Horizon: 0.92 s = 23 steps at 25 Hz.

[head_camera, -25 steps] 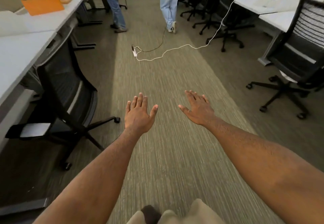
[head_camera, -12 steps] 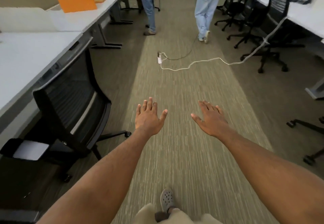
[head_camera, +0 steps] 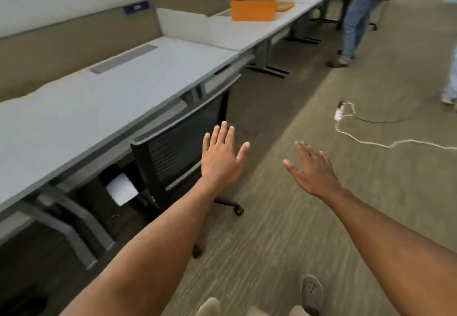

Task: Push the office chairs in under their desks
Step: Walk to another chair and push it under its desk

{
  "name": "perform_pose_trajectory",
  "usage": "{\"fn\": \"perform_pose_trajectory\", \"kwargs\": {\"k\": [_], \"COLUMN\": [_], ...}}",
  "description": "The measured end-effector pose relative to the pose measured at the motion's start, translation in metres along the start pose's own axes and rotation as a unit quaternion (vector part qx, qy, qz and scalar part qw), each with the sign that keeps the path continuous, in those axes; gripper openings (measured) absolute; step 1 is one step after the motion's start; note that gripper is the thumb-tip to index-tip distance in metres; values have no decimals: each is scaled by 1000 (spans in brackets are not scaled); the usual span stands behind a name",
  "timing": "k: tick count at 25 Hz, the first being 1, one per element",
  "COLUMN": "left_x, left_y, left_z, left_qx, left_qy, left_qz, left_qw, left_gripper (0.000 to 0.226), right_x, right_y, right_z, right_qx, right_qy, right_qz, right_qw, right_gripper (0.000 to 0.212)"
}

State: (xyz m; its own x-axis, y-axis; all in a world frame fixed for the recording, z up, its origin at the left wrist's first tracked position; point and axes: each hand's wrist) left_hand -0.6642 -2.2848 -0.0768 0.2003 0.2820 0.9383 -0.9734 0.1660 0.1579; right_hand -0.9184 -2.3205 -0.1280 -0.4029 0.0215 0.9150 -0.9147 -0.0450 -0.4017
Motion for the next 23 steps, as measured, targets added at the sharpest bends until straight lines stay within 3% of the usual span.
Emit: {"fn": "perform_pose_trajectory", "kwargs": {"k": [5,9,13,16,23], "left_x": [7,20,38,50,54], "left_y": [-47,-73,-108,-132,-191], "left_z": [43,51,44,35,60], "left_qx": [121,272,417,437,444], "left_qy": [77,129,61,-4,22], "left_qz": [84,124,205,217,195], "left_qw": [986,945,883,873,874], "left_gripper": [71,71,84,96,99], "right_x": [-7,0,-2,-11,-35], "right_y": [-66,-119,-174,-197,-247], "right_z": [131,204,273,305,348], "right_qx": [169,307,374,376,377], "right_qy": [-25,-28,-79,-56,31], "right_qz": [24,37,19,12,32], "right_qw": [985,951,924,925,925], "right_gripper": [79,79,75,74,77]}}
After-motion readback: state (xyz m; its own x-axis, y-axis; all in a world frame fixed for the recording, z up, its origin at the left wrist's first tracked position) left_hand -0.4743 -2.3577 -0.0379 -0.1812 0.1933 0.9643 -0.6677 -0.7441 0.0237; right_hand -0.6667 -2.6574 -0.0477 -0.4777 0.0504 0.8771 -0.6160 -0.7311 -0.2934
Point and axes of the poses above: each hand's wrist, its own z-axis towards the middle knuckle, its own x-axis out of the back of the hand, y = z × x, and after that the axes turned 11 degrees about -x, right-handed
